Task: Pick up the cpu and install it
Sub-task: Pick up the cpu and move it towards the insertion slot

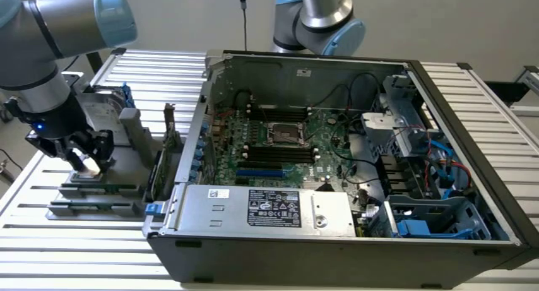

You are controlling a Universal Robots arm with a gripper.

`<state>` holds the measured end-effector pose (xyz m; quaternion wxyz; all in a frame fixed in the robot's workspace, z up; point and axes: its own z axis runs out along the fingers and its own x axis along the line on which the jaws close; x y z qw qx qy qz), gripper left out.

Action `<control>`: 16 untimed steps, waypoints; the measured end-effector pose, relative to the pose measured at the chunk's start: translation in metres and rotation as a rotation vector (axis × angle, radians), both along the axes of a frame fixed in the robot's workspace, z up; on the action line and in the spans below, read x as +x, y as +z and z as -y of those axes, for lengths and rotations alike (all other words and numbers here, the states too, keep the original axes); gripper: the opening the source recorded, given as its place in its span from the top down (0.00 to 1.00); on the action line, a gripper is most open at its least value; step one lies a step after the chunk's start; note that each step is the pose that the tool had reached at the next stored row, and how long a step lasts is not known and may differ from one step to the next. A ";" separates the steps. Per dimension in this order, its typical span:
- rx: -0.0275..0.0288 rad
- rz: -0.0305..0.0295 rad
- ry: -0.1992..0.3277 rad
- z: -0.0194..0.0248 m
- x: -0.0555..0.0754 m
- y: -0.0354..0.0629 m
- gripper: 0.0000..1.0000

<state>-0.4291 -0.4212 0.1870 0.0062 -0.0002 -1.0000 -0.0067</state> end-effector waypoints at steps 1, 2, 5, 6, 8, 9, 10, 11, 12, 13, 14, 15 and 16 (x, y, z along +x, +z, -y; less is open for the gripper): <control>-0.0001 -0.0002 0.000 0.0000 0.000 0.0007 0.45; -0.0001 -0.0004 0.000 0.0000 0.000 0.0015 0.45; 0.0000 -0.0012 0.000 0.0000 0.000 0.0061 0.45; -0.0001 -0.0017 0.000 0.0000 0.000 0.0082 0.45; -0.0001 -0.0027 0.000 0.0000 0.000 0.0138 0.45; -0.0001 -0.0030 0.000 0.0000 0.000 0.0178 0.45; -0.0001 -0.0030 0.000 0.0000 0.000 0.0222 0.45; 0.0000 -0.0030 0.000 0.0000 0.000 0.0267 0.45; -0.0001 -0.0032 0.000 0.0000 0.000 0.0311 0.45; -0.0001 -0.0031 0.000 0.0000 0.000 0.0357 0.45; 0.0000 -0.0030 0.000 0.0000 0.000 0.0404 0.45; -0.0001 -0.0032 0.000 -0.0001 0.000 0.0450 0.45; -0.0001 -0.0033 0.000 -0.0002 0.000 0.0496 0.45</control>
